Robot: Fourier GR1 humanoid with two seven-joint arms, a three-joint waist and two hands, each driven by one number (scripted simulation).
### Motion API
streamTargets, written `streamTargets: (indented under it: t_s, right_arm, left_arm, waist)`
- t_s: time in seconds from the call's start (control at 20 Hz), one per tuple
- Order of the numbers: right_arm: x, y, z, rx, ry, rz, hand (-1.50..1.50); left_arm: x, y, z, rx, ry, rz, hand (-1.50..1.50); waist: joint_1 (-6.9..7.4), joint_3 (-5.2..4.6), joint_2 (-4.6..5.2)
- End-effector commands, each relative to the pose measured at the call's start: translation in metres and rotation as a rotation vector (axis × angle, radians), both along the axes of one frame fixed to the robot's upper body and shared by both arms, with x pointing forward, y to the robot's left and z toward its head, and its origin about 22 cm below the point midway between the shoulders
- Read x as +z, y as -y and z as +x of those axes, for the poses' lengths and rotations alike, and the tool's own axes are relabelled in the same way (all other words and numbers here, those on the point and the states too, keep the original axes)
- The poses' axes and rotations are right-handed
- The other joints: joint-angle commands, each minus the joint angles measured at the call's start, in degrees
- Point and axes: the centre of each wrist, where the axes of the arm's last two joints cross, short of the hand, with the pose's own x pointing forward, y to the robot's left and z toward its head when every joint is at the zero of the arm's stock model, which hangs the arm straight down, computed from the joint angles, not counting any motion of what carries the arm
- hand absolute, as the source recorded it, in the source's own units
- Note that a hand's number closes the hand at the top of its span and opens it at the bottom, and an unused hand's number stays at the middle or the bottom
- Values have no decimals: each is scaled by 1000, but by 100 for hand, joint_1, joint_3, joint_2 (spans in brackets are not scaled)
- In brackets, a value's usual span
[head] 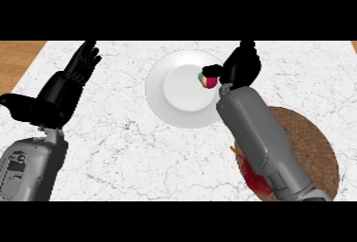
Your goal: Pick the cupcake from the placemat and place it in the plate
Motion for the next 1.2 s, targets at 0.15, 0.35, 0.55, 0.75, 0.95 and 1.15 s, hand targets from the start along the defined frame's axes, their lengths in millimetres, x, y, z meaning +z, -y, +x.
streamTargets:
  t_s: [0.15,0.35,0.55,0.75,0.95,1.15]
  right_arm:
    - [10,-9,7,-134,278,222,-150]
    - [-10,-9,3,-177,361,267,-150]
    - [-13,-16,-3,-188,399,331,-150]
    - [-23,-22,-20,-150,432,351,-150]
    - [-58,-18,-53,-107,446,338,-150]
    - [-71,-12,-89,-88,412,335,-150]
  left_arm:
    - [-3,-4,2,14,-8,-7,0]
    - [-3,-1,1,36,-14,-2,0]
    - [-8,-20,-4,75,-27,-1,0]
    - [-18,-19,-14,104,-48,-5,0]
    - [-19,-43,-10,129,-47,6,0]
    - [-20,-47,-15,155,-63,2,0]
  waist:
    - [-65,-4,-31]
    - [-174,-7,-106]
    - [-379,-15,-208]
    - [-604,-17,-277]
    - [-745,-17,-272]
    - [-878,-20,-318]
